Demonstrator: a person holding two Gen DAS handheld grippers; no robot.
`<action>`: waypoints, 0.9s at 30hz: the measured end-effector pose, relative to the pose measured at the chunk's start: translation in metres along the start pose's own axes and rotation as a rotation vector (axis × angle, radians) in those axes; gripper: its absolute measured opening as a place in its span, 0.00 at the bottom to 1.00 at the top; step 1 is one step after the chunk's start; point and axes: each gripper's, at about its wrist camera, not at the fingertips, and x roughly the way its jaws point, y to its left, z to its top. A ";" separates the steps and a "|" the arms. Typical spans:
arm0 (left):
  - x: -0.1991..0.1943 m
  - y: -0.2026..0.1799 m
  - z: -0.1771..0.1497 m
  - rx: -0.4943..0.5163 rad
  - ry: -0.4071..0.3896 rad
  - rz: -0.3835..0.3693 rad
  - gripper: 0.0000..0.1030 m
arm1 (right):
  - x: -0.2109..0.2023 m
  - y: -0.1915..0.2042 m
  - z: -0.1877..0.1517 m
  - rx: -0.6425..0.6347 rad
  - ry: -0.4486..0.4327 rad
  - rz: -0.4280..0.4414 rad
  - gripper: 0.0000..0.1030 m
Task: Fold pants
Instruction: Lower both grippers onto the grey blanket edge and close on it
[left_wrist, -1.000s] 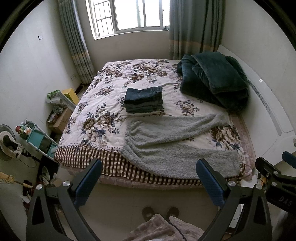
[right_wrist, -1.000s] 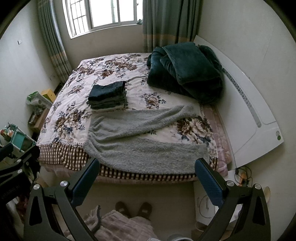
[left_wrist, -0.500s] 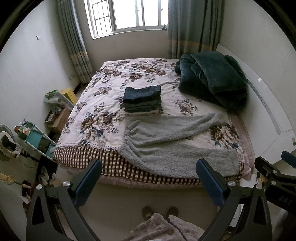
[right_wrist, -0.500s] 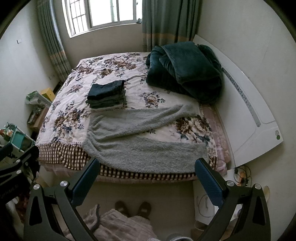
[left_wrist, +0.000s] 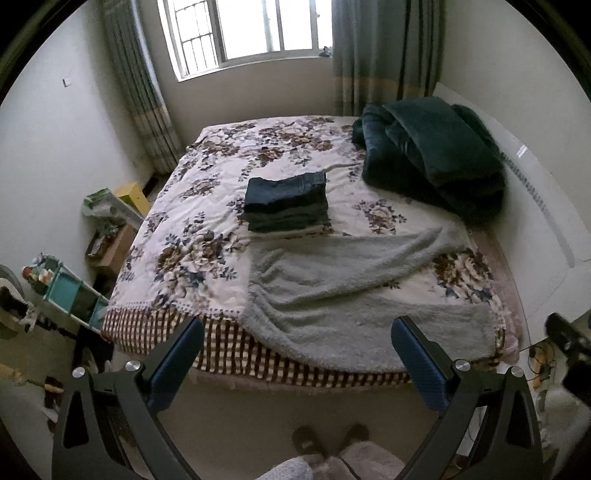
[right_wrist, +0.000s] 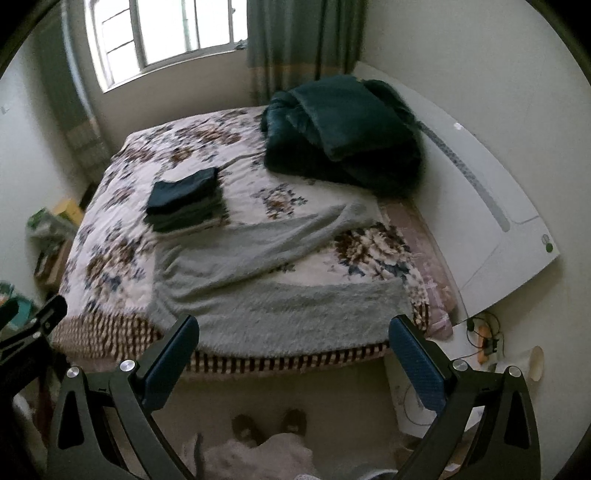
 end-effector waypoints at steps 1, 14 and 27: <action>0.011 -0.001 0.002 0.006 0.009 -0.004 1.00 | 0.009 0.000 0.004 0.009 -0.001 -0.005 1.00; 0.185 -0.066 0.072 0.031 0.140 0.076 1.00 | 0.251 -0.028 0.120 0.074 0.137 -0.003 1.00; 0.486 -0.139 0.151 0.078 0.365 0.203 1.00 | 0.648 -0.055 0.272 -0.031 0.418 -0.015 1.00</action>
